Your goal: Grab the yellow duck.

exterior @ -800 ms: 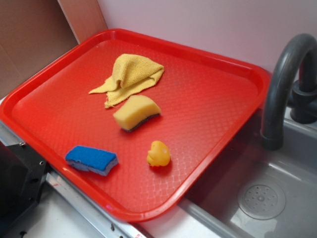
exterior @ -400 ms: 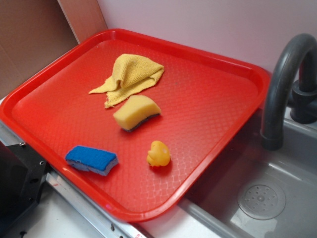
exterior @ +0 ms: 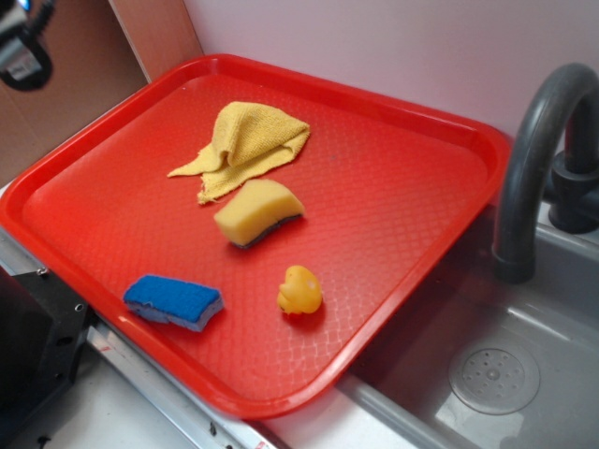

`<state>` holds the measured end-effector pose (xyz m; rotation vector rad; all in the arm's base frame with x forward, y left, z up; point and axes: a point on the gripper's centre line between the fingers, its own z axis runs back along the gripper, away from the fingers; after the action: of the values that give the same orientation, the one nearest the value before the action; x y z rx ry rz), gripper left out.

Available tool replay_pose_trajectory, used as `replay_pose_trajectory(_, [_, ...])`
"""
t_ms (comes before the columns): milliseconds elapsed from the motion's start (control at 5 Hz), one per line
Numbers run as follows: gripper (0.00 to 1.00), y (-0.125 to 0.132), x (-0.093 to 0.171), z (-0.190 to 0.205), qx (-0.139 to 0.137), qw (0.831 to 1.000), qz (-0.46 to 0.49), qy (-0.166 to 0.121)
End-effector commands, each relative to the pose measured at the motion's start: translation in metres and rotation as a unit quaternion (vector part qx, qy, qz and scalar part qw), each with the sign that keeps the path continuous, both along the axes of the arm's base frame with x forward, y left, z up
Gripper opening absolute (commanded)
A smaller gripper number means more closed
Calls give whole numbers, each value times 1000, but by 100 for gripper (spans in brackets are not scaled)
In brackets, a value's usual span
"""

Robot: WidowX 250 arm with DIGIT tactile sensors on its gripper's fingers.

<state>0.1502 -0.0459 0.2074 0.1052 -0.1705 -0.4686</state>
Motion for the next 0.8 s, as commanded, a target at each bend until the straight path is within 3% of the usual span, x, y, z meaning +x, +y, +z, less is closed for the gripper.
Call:
replay_pose_trajectory(0, [100, -53, 25, -32, -14, 969, -247, 2])
replay_pose_trajectory(200, [100, -65, 31, -58, -43, 941, -336, 17])
replay_pose_trajectory(600, [100, -82, 38, -105, -25, 923, -376, 75])
